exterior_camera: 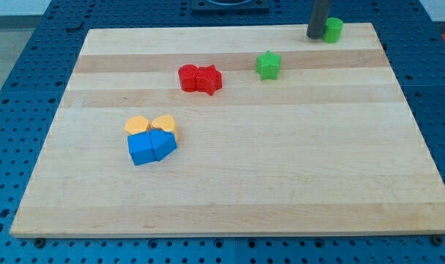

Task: Nudge the green star left a bit

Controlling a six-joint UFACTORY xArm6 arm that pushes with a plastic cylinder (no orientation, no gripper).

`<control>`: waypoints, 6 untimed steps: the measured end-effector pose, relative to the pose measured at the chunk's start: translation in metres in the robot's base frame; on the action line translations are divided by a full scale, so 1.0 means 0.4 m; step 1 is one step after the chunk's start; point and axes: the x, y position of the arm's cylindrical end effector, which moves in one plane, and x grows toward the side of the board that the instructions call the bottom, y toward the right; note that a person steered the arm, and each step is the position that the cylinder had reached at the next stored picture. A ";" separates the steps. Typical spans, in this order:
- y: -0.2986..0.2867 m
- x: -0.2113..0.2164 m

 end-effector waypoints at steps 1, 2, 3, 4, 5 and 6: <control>0.000 0.100; -0.028 0.201; -0.152 0.270; -0.303 0.303; -0.446 0.308; -0.496 0.277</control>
